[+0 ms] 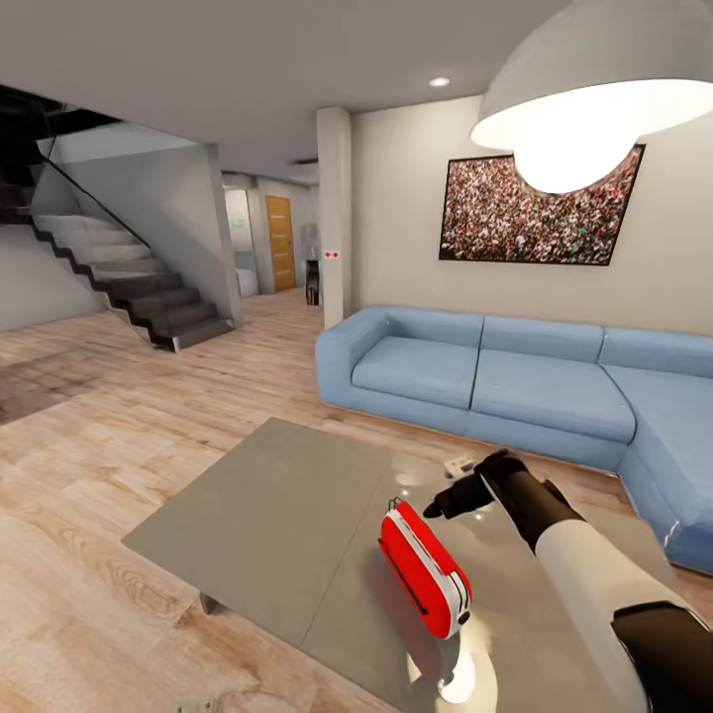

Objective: Turn on the radio receiver that's on the table in the living room.

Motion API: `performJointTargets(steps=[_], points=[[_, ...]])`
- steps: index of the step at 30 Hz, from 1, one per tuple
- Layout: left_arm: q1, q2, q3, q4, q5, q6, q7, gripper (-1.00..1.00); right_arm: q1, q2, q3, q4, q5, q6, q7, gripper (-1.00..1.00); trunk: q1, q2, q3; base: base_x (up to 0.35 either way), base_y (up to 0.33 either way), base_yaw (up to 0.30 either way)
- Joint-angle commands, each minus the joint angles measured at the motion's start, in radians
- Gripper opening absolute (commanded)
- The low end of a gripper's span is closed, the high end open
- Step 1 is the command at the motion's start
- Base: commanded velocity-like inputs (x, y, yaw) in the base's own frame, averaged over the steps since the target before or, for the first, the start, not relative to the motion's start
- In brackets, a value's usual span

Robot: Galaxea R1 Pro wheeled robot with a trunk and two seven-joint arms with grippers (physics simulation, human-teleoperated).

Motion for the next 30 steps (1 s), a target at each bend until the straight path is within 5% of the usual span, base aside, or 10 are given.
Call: performJointTargets(steps=[1, 16, 30], points=[[0.0, -0.001, 0.0, 0.0, 0.0, 0.0, 0.0, 1.0, 0.0, 0.0, 0.0, 0.01, -0.001, -0.014, -0.015, 1.0, 0.0, 0.0, 0.0, 0.0, 0.0, 0.0], [0.0, -0.001, 0.001, 0.0, 0.0, 0.0, 0.0, 1.0, 0.0, 0.021, 0.0, 0.057, -0.003, -0.071, -0.04, 1.0, 0.0, 0.0, 0.0, 0.0, 0.0, 0.0], [0.0, 0.0, 0.0, 0.0, 0.0, 0.0, 0.001, 1.0, 0.0, 0.028, 0.0, 0.068, -0.002, -0.092, -0.041, 1.0, 0.054, -0.098, -0.044, 0.0, 0.0, 0.0]])
